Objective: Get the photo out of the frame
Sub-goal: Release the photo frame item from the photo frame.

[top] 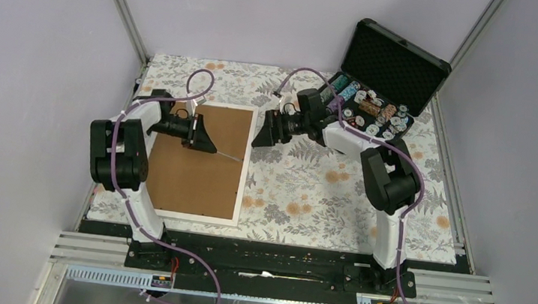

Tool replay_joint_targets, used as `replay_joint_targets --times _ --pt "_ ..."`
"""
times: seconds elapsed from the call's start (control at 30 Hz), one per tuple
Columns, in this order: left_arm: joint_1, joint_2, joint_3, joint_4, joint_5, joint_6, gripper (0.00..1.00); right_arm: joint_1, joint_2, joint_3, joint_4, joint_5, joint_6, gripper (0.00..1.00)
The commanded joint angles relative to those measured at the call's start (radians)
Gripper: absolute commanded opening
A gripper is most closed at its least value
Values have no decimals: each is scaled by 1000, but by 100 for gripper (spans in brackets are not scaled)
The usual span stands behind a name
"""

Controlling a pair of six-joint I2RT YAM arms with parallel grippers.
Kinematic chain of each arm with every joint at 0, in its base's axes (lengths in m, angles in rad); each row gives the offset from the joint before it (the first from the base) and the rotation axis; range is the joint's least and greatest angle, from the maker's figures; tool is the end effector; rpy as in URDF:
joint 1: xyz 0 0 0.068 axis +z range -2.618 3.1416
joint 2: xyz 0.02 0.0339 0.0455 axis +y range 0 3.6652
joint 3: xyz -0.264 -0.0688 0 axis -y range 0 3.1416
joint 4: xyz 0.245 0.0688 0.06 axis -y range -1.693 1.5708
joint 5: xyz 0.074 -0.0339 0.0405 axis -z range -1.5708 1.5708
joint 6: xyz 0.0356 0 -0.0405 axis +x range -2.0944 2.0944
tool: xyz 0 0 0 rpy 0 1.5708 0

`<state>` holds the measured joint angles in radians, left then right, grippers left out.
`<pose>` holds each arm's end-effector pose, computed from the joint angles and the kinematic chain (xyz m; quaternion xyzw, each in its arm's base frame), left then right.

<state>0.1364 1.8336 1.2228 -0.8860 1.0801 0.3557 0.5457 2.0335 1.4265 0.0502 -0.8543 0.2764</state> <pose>0.3316 0.0138 0.1865 0.1127 0.8499 -0.4906 0.1559 0.3758 0.2596 0.2078 -0.3061 0.7615 0.5086 0.2604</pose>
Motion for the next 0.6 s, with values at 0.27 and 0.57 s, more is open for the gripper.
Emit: replay_joint_targets --times 0.27,0.57 --pt "32 126 110 -65 66 105 0 23 125 -43 201 75 191 74" --pt "33 194 126 -65 103 100 0 35 168 -48 239 85 217 68"
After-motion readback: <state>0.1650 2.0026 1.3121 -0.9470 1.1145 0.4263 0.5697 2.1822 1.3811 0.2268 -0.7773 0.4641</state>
